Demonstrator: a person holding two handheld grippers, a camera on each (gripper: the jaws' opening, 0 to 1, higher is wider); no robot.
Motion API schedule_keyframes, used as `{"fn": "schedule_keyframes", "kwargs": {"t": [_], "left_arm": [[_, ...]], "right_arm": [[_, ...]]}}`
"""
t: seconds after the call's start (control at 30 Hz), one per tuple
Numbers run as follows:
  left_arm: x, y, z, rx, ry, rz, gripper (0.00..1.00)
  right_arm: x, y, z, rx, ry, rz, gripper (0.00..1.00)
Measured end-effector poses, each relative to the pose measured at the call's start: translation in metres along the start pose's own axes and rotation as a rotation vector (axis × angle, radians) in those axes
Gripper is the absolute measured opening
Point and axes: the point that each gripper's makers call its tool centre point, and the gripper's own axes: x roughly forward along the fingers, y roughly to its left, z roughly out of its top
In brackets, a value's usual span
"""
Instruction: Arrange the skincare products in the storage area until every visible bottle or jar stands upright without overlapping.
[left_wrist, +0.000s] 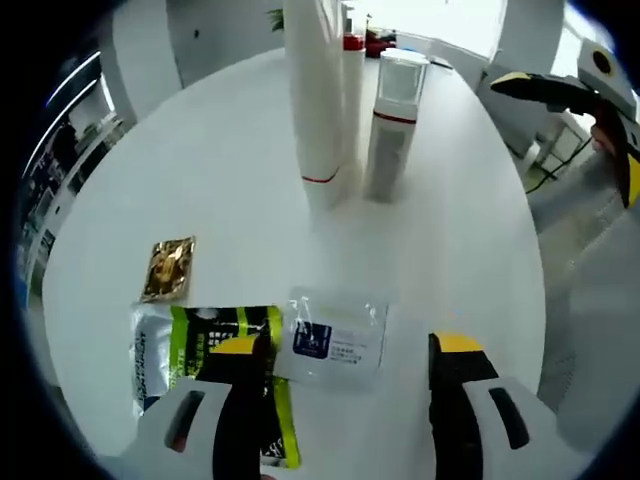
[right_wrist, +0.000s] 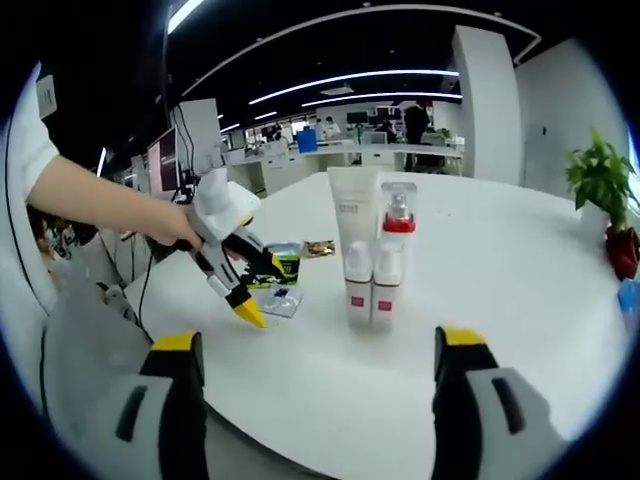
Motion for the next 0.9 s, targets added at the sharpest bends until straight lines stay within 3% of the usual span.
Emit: {"fn": "schedule_keyframes", "kwargs": {"t": [0.33, 0.57, 0.73, 0.9], "left_arm": [[0.003, 0.011, 0.002, 0.045, 0.052, 0.01, 0.51], [0.003, 0.01, 0.002, 0.076, 0.058, 0.0, 0.5], [0.002, 0.006, 0.002, 0.119, 0.054, -0.029, 0.38], [0.0, 0.008, 0.002, 0.114, 0.047, -0.03, 0.38]], "right_arm": [[0.0, -0.003, 0.0, 0.014, -0.002, -0.01, 0.95], [0.0, -0.003, 0.0, 0.016, 0.0, -0.011, 0.94], [0.001, -0.003, -0.001, 0.016, 0.002, -0.01, 0.94], [0.0, -0.003, 0.0, 0.018, 0.001, -0.012, 0.94]]}}
